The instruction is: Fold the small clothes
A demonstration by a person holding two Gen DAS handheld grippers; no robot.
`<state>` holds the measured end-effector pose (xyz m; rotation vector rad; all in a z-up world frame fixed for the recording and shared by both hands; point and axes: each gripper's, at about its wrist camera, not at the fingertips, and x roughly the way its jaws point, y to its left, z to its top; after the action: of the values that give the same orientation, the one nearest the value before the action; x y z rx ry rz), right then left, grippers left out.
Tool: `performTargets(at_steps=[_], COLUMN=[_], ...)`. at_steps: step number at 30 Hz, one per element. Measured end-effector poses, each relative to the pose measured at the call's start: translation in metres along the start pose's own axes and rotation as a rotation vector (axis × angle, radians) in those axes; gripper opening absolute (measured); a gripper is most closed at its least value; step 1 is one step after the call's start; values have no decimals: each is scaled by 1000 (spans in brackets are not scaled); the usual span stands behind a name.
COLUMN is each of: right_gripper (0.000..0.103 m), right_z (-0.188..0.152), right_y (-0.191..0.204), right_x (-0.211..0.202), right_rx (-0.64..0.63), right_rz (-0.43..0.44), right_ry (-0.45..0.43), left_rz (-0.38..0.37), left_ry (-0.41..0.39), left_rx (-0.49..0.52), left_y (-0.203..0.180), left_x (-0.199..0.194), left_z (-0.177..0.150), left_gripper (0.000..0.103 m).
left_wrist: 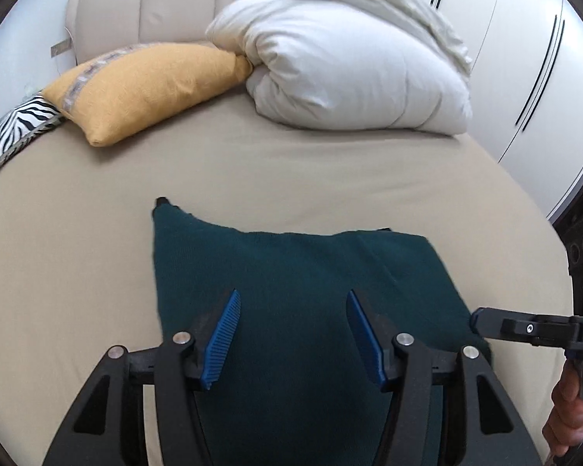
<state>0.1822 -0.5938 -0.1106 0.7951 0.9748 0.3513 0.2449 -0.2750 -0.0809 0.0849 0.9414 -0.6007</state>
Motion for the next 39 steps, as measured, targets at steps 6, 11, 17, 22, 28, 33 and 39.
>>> performTargets(at_steps=[6,11,17,22,28,33,39], right_gripper=[10,0,0,9,14,16,14], right_z=[54,72,65,38,-29,-67,-92], right_y=[-21,-62,-73,-23,17,-12,-28], right_x=[84,94,70,23,25,36,15], right_rx=[107,233,238,102,-70,-63,-20], right_rz=[-79,-84,-121,-92,3,16,14], right_ry=[74,-45,-132,-180,-20,0,-52], left_rz=[-21,-40,-46,-41,-23,0,22], left_ry=[39,45,36,33,25,12,-7], left_rx=[-44,-67,-68,-62,-44,-20,-3], left_y=[28,33,31,34,32,27,22], left_x=[44,46,47,47,45,46,46], left_z=[-23,-22,-23,-24,-26,-27,-30], left_gripper=[61,61,61,61,61,61,62])
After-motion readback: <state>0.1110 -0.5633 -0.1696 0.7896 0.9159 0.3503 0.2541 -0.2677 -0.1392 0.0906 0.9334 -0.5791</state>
